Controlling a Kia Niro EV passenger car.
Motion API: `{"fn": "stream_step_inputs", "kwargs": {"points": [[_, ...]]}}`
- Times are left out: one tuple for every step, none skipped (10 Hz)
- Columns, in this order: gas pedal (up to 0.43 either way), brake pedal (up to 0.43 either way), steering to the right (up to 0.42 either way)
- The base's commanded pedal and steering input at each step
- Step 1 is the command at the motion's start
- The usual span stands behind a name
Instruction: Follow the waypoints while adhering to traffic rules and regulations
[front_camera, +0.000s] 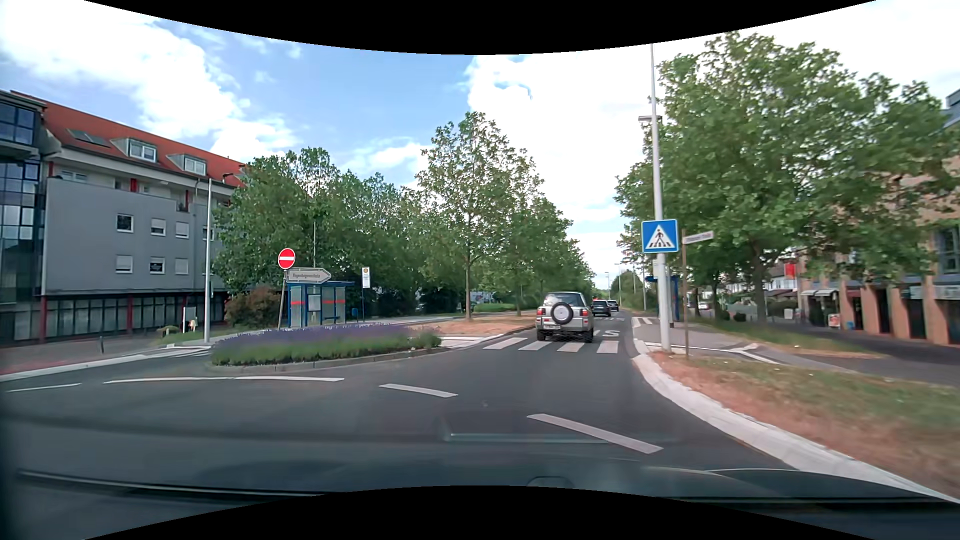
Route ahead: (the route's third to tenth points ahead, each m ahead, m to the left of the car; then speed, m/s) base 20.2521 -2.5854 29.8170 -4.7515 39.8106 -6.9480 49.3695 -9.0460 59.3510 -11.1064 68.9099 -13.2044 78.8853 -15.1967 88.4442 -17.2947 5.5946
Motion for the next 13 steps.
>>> {"fn": "stream_step_inputs", "kwargs": {"points": [[0.028, 0.000, -0.095], [0.047, 0.000, -0.069], [0.059, 0.000, -0.055], [0.059, 0.000, -0.035], [0.067, 0.000, -0.013], [0.079, 0.000, 0.016], [0.087, 0.000, 0.041], [0.098, 0.000, 0.073], [0.110, 0.000, 0.109], [0.130, 0.000, 0.133], [0.138, 0.000, 0.148], [0.157, 0.000, 0.158], [0.177, 0.000, 0.160]]}}
